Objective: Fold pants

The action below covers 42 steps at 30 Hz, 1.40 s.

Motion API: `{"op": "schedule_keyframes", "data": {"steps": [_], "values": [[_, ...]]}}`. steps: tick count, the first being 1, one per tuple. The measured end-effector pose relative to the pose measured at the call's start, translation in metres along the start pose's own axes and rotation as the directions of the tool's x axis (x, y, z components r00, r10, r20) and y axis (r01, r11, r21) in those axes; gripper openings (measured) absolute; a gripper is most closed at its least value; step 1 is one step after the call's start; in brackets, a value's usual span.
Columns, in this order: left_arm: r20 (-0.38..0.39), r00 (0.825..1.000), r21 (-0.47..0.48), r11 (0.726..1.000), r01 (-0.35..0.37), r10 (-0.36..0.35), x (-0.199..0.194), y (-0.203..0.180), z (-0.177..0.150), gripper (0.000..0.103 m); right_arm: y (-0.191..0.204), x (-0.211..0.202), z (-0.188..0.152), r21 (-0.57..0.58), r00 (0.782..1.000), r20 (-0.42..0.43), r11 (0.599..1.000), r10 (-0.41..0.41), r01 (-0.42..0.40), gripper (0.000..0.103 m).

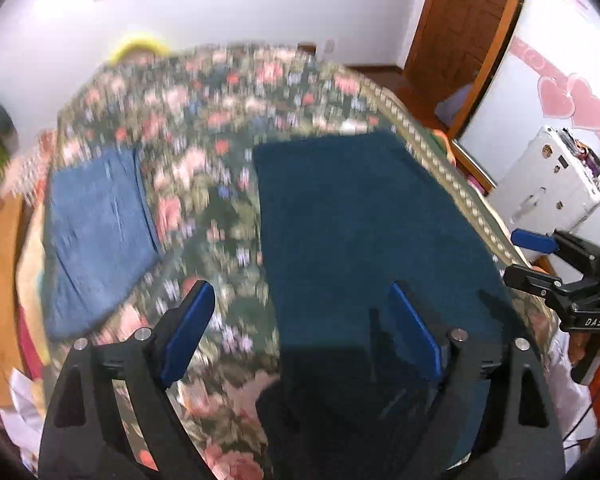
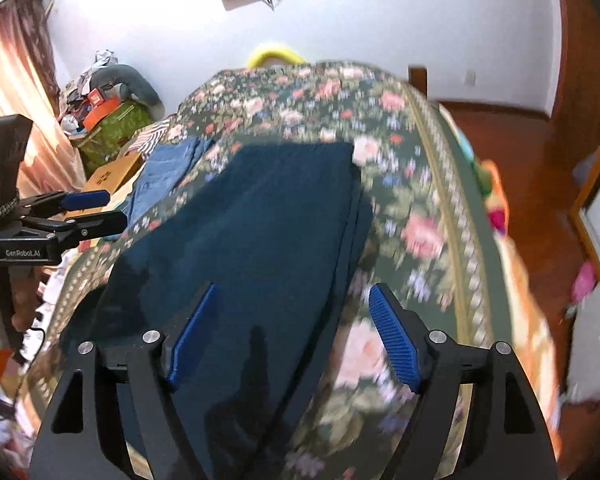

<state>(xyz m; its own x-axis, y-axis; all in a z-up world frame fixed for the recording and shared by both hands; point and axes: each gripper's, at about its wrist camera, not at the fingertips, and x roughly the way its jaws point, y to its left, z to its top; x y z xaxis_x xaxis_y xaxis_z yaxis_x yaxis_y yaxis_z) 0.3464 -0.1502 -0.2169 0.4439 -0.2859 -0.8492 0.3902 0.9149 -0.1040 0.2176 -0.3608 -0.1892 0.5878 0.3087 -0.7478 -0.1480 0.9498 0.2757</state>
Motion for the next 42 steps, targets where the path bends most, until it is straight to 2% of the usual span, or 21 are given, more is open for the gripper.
{"op": "schedule_keyframes", "data": {"steps": [2,4,7,11,14,17,19,21,22,24,26,27,29,30,36,42], "values": [[-0.084,0.995,-0.065,0.996,0.053,-0.059,0.018,0.015,-0.007,0.089,-0.005,0.011,-0.009,0.034,0.999,-0.044,0.999,0.004,-0.002,0.074],[-0.155,0.979,-0.142,0.983,0.114,-0.135,0.037,0.027,-0.015,0.089,-0.012,0.021,-0.015,0.066,0.997,-0.079,0.998,0.011,-0.006,0.074],[-0.204,0.954,-0.205,0.963,0.175,-0.218,0.06,0.034,-0.017,0.089,-0.022,0.039,-0.02,0.121,0.991,-0.119,0.991,0.069,-0.054,0.074],[-0.231,0.936,-0.221,0.951,0.216,-0.266,0.082,0.031,-0.005,0.089,-0.033,0.056,-0.017,0.203,0.976,-0.127,0.968,0.177,-0.149,0.074],[-0.27,0.911,-0.238,0.938,0.251,-0.312,0.103,0.025,0.007,0.089,-0.037,0.071,-0.012,0.243,0.961,-0.126,0.947,0.246,-0.211,0.075],[-0.293,0.885,-0.235,0.924,0.301,-0.362,0.119,0.018,0.018,0.089,-0.034,0.079,-0.006,0.234,0.956,-0.114,0.942,0.272,-0.24,0.077],[-0.305,0.868,-0.231,0.915,0.332,-0.392,0.128,0.014,0.024,0.089,-0.028,0.084,-0.001,0.215,0.953,-0.111,0.943,0.28,-0.253,0.074],[-0.309,0.85,-0.253,0.898,0.359,-0.427,0.136,0.013,0.028,0.089,-0.022,0.089,0.004,0.189,0.952,-0.116,0.948,0.282,-0.257,0.065],[-0.307,0.848,-0.257,0.895,0.363,-0.432,0.137,0.014,0.029,0.088,-0.02,0.091,0.007,0.181,0.953,-0.114,0.949,0.282,-0.259,0.063],[-0.295,0.849,-0.251,0.893,0.373,-0.438,0.135,0.012,0.028,0.077,-0.018,0.09,0.009,0.179,0.95,-0.108,0.946,0.292,-0.27,0.047],[-0.272,0.86,-0.233,0.897,0.376,-0.432,0.124,0.01,0.023,0.062,-0.018,0.087,0.011,0.182,0.947,-0.107,0.942,0.303,-0.281,0.037],[-0.263,0.867,-0.223,0.901,0.372,-0.423,0.119,0.009,0.02,0.057,-0.017,0.084,0.012,0.173,0.949,-0.103,0.945,0.297,-0.277,0.034],[-0.239,0.888,-0.197,0.915,0.351,-0.392,0.101,0.007,0.017,0.035,-0.007,0.074,0.014,0.115,0.961,-0.096,0.962,0.261,-0.249,0.032],[-0.229,0.897,-0.183,0.922,0.342,-0.378,0.093,0.007,0.016,0.031,-0.003,0.071,0.015,0.096,0.963,-0.093,0.965,0.252,-0.243,0.031],[-0.147,0.927,-0.135,0.935,0.328,-0.346,0.036,0.015,0.007,0.028,0.032,0.036,0.029,-0.026,0.966,-0.047,0.966,0.255,-0.257,0.03],[0.035,0.962,-0.098,0.957,0.272,-0.27,-0.048,0.037,0.008,0.027,0.078,0.004,0.061,-0.152,0.958,0.025,0.948,0.287,-0.28,0.03]]}}
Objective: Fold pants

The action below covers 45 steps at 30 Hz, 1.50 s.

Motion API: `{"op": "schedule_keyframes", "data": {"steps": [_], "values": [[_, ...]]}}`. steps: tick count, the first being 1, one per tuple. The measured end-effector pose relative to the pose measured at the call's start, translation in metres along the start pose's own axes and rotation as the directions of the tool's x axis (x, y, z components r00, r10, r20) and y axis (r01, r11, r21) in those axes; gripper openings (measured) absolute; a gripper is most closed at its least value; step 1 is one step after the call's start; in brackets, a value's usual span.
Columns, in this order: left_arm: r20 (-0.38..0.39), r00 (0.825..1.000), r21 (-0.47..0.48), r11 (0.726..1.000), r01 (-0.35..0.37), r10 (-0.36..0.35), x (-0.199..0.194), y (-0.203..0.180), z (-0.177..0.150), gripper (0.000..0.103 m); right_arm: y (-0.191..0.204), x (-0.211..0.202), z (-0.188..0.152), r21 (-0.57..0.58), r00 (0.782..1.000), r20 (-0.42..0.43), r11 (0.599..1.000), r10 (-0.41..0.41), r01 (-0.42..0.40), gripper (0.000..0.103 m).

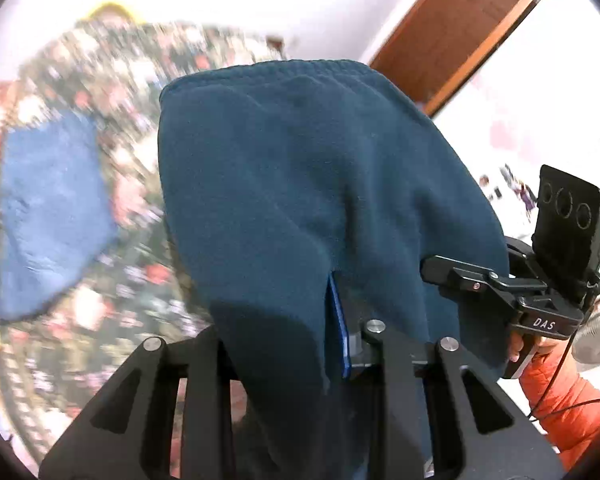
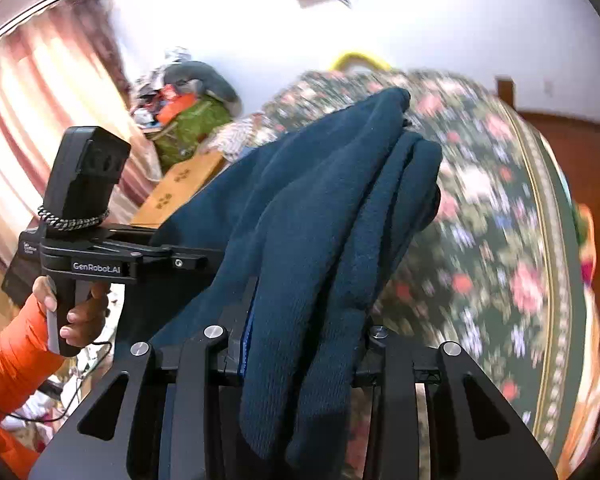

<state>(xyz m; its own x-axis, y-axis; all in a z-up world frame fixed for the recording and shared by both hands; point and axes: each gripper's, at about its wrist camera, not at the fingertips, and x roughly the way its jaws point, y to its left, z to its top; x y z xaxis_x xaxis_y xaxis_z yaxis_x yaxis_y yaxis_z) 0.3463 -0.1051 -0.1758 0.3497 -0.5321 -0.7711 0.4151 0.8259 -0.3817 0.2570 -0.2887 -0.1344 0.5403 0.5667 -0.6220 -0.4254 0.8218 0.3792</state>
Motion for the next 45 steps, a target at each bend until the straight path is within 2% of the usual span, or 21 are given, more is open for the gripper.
{"op": "schedule_keyframes", "data": {"steps": [2,6,11,16,19,22,26,28,31,34,36,38,39,40,45], "values": [[0.065,0.997,-0.005,1.0,-0.031,0.031,-0.031,0.008,0.002,0.027,0.018,0.003,0.018,-0.034,0.999,0.027,0.999,0.033,-0.032,0.03],[0.166,0.981,-0.03,0.995,-0.099,0.103,-0.085,0.032,0.007,0.027,0.057,0.022,0.054,-0.112,0.994,0.059,0.99,0.096,-0.088,0.03],[0.268,0.941,-0.072,0.978,-0.194,0.206,-0.138,0.072,0.015,0.027,0.1,0.061,0.099,-0.2,0.985,0.082,0.971,0.151,-0.132,0.03],[0.325,0.905,-0.119,0.961,-0.251,0.276,-0.156,0.121,0.028,0.027,0.122,0.107,0.127,-0.22,0.981,0.076,0.962,0.181,-0.16,0.03],[0.314,0.898,-0.146,0.95,-0.275,0.308,-0.143,0.148,0.037,0.027,0.129,0.144,0.14,-0.232,0.983,0.051,0.96,0.175,-0.159,0.03],[0.282,0.9,-0.173,0.941,-0.292,0.331,-0.121,0.184,0.05,0.027,0.129,0.177,0.147,-0.239,0.988,0.027,0.961,0.154,-0.143,0.03],[0.242,0.903,-0.189,0.93,-0.314,0.354,-0.092,0.226,0.057,0.027,0.109,0.232,0.157,-0.205,0.992,-0.022,0.971,0.122,-0.124,0.03],[0.213,0.909,-0.2,0.927,-0.318,0.358,-0.069,0.247,0.061,0.027,0.1,0.253,0.159,-0.187,0.993,-0.046,0.976,0.106,-0.113,0.03],[0.151,0.928,-0.25,0.921,-0.299,0.342,-0.025,0.284,0.064,0.027,0.082,0.294,0.152,-0.161,0.993,-0.104,0.985,0.051,-0.068,0.03],[0.062,0.947,-0.309,0.908,-0.282,0.315,0.021,0.317,0.056,0.027,0.067,0.322,0.141,-0.144,0.983,-0.186,0.989,0.001,-0.029,0.03],[0.008,0.946,-0.318,0.898,-0.304,0.323,0.046,0.331,0.047,0.027,0.051,0.341,0.133,-0.144,0.957,-0.287,0.99,-0.049,0.007,0.03],[0.006,0.952,-0.314,0.904,-0.29,0.308,0.052,0.335,0.042,0.038,0.032,0.341,0.127,-0.106,0.949,-0.313,0.994,-0.036,0.003,0.031],[0.015,0.948,-0.311,0.902,-0.299,0.319,0.05,0.333,0.038,0.041,0.028,0.337,0.126,-0.086,0.95,-0.312,0.996,-0.015,-0.012,0.031],[0.021,0.936,-0.302,0.895,-0.328,0.35,0.044,0.33,0.035,0.047,0.021,0.327,0.124,-0.063,0.954,-0.299,0.998,0.005,-0.025,0.032],[0.004,0.911,-0.273,0.877,-0.396,0.413,0.018,0.318,0.027,0.049,0.026,0.283,0.117,-0.118,0.965,-0.256,0.992,-0.064,0.035,0.032]]}}
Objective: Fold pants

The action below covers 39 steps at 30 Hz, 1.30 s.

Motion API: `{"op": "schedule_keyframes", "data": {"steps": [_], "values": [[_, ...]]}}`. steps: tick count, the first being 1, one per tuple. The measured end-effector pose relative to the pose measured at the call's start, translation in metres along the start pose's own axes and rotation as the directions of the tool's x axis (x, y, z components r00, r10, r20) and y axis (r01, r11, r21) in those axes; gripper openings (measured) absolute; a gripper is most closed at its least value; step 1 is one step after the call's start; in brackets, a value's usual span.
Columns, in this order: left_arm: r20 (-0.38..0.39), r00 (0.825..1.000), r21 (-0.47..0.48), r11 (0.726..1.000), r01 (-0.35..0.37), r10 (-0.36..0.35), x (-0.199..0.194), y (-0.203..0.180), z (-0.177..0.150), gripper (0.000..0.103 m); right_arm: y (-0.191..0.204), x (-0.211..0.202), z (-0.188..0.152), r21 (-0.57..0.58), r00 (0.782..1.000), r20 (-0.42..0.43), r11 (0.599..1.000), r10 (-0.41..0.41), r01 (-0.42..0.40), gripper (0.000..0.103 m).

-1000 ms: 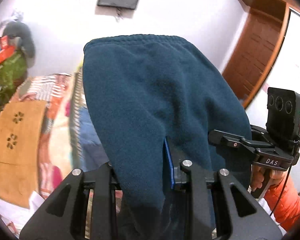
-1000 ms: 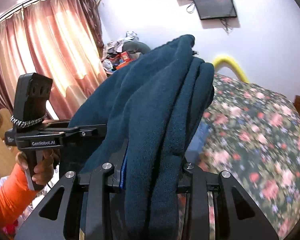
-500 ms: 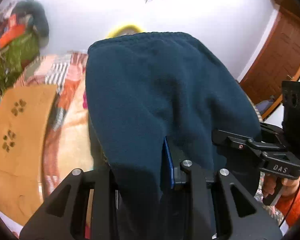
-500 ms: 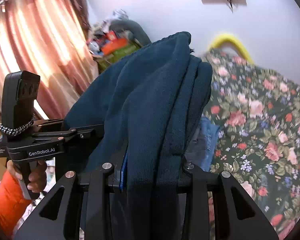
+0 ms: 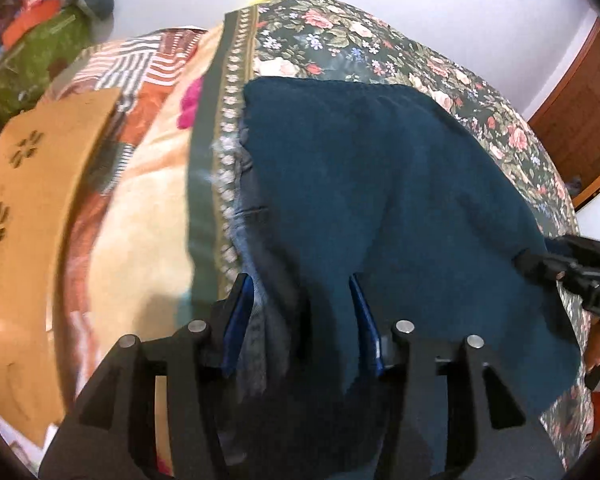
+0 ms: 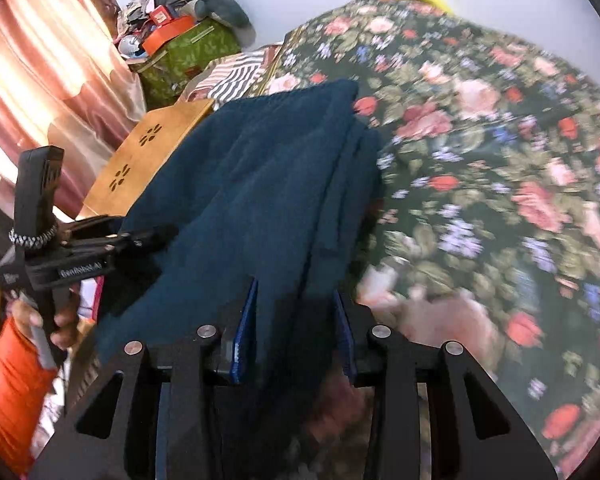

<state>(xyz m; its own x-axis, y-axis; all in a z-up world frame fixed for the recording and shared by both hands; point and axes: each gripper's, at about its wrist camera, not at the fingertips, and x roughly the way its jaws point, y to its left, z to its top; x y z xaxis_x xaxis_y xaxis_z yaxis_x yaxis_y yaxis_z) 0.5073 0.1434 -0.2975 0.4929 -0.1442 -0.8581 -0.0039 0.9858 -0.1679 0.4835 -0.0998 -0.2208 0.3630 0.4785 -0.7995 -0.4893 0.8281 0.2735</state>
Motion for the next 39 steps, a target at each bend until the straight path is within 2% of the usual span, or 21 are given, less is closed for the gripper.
{"op": "schedule_keyframes", "data": {"steps": [3,6,9,12,15,18,22,24,25,28,30,32,34,36,37,39], "values": [[0.017,0.998,0.042,0.998,-0.055,0.054,-0.023,-0.008,-0.001,0.049,0.014,-0.031,-0.008,-0.043,0.996,0.054,0.996,-0.072,0.075,0.032],[0.095,0.992,0.11,0.99,-0.091,0.08,-0.072,-0.029,-0.009,0.049,0.028,-0.065,-0.006,-0.073,0.988,0.131,0.993,-0.084,0.094,0.034],[0.186,0.981,0.139,0.987,-0.083,0.056,-0.129,-0.052,-0.019,0.049,0.05,-0.109,-0.006,-0.086,0.972,0.223,0.992,-0.074,0.095,0.034],[0.285,0.958,0.153,0.986,-0.067,0.021,-0.189,-0.074,-0.031,0.049,0.082,-0.159,-0.011,-0.116,0.941,0.33,0.987,-0.07,0.114,0.034],[0.387,0.922,0.158,0.986,-0.045,-0.02,-0.251,-0.094,-0.047,0.049,0.115,-0.212,-0.026,-0.143,0.896,0.442,0.982,-0.046,0.121,0.034],[0.475,0.878,0.163,0.986,-0.018,-0.063,-0.309,-0.108,-0.068,0.049,0.149,-0.262,-0.046,-0.168,0.839,0.544,0.975,-0.029,0.143,0.034],[0.605,0.794,0.155,0.987,-0.047,-0.057,-0.377,-0.126,-0.107,0.049,0.184,-0.306,-0.079,-0.196,0.757,0.653,0.962,-0.016,0.189,0.034],[0.646,0.761,0.151,0.987,-0.05,-0.061,-0.4,-0.133,-0.127,0.049,0.198,-0.321,-0.096,-0.208,0.72,0.694,0.956,-0.004,0.206,0.034],[0.662,0.747,0.151,0.987,-0.059,-0.057,-0.408,-0.137,-0.135,0.049,0.207,-0.328,-0.106,-0.219,0.703,0.711,0.953,0.009,0.209,0.034],[0.725,0.689,0.134,0.985,-0.11,-0.021,-0.434,-0.152,-0.17,0.049,0.223,-0.341,-0.129,-0.232,0.667,0.744,0.949,0.031,0.215,0.034],[0.748,0.664,0.114,0.986,-0.123,-0.004,-0.442,-0.158,-0.187,0.055,0.227,-0.343,-0.14,-0.229,0.655,0.754,0.951,0.039,0.208,0.034],[0.768,0.641,0.099,0.986,-0.131,0.008,-0.448,-0.163,-0.203,0.066,0.231,-0.343,-0.151,-0.225,0.652,0.756,0.955,0.048,0.192,0.035],[0.786,0.617,0.089,0.985,-0.15,0.023,-0.454,-0.169,-0.218,0.075,0.232,-0.34,-0.156,-0.216,0.65,0.759,0.956,0.036,0.199,0.047],[0.801,0.598,0.084,0.982,-0.166,0.033,-0.458,-0.174,-0.228,0.09,0.232,-0.339,-0.161,-0.202,0.639,0.769,0.956,0.02,0.213,0.07],[0.807,0.589,0.08,0.983,-0.167,0.034,-0.461,-0.176,-0.233,0.101,0.232,-0.34,-0.163,-0.196,0.634,0.773,0.957,0.018,0.212,0.073],[0.815,0.578,0.07,0.982,-0.174,0.044,-0.465,-0.177,-0.239,0.103,0.231,-0.341,-0.165,-0.18,0.631,0.776,0.963,0.015,0.199,0.085]]}}
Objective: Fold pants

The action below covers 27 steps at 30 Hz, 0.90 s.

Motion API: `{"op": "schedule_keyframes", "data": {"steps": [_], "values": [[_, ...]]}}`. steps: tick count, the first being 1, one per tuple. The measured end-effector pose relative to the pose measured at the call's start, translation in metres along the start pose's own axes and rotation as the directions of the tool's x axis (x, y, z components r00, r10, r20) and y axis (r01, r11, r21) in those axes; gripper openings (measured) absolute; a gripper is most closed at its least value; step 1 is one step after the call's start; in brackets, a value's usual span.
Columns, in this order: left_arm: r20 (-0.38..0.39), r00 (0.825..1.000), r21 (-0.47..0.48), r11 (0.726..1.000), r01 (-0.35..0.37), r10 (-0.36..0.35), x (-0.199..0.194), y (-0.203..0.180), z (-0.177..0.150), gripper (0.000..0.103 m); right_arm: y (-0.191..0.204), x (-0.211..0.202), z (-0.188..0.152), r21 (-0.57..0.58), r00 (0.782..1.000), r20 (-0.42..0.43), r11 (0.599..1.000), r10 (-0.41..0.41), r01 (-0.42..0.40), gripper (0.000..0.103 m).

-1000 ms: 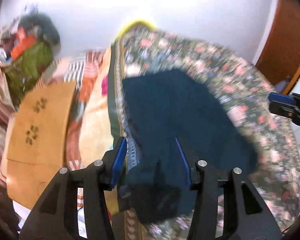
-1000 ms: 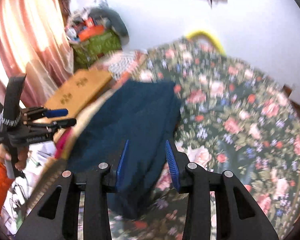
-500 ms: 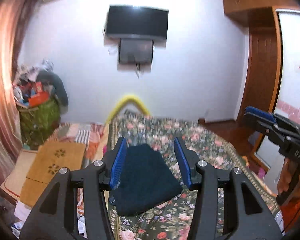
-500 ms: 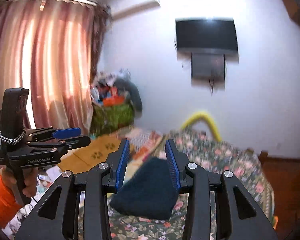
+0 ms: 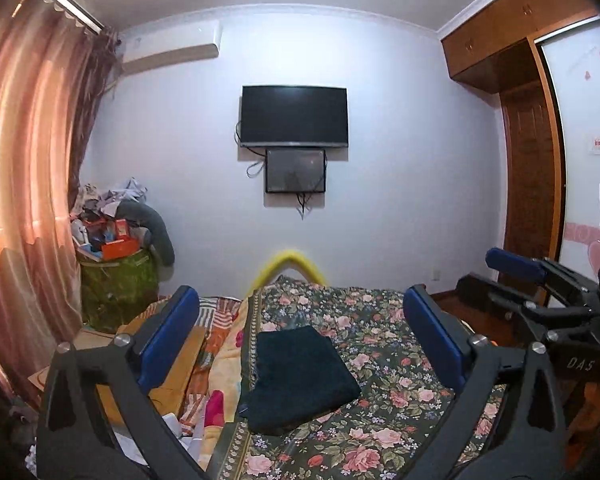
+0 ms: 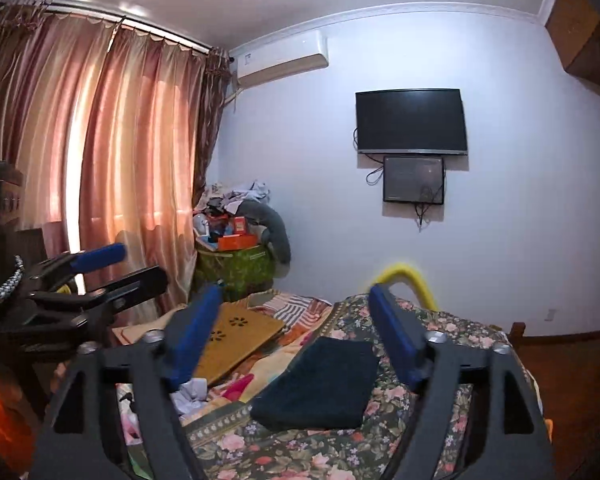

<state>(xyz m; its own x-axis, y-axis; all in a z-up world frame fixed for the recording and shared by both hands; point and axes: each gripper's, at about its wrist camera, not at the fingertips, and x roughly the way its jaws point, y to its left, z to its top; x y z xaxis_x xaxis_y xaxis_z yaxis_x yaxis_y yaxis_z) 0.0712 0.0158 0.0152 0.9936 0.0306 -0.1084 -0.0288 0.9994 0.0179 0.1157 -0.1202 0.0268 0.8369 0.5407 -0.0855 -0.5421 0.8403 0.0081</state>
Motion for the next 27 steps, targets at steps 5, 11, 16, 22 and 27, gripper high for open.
{"op": "schedule_keyframes", "data": {"steps": [5,11,16,22,27], "values": [[-0.009,1.0,-0.011,1.0,0.0,0.0,-0.004,0.0,-0.002,0.103,-0.004,-0.01,-0.005,0.036,1.0,0.002,0.999,-0.028,0.028,0.103],[-0.016,1.0,-0.019,1.0,0.01,-0.01,-0.008,0.002,-0.008,0.103,-0.006,-0.013,-0.007,0.04,0.999,-0.007,0.998,-0.043,0.043,0.103],[-0.025,1.0,-0.029,0.999,0.016,-0.017,-0.005,0.005,-0.009,0.103,-0.004,-0.016,-0.012,0.033,0.999,-0.006,0.998,-0.046,0.046,0.103],[-0.042,0.999,-0.032,0.999,0.013,-0.015,0.001,0.006,-0.013,0.103,-0.002,-0.017,-0.015,0.027,0.999,-0.013,0.999,-0.046,0.046,0.103],[-0.053,0.999,-0.027,1.0,0.013,-0.014,0.003,0.006,-0.017,0.103,-0.001,-0.018,-0.014,0.027,0.999,-0.017,0.999,-0.045,0.045,0.103]]}}
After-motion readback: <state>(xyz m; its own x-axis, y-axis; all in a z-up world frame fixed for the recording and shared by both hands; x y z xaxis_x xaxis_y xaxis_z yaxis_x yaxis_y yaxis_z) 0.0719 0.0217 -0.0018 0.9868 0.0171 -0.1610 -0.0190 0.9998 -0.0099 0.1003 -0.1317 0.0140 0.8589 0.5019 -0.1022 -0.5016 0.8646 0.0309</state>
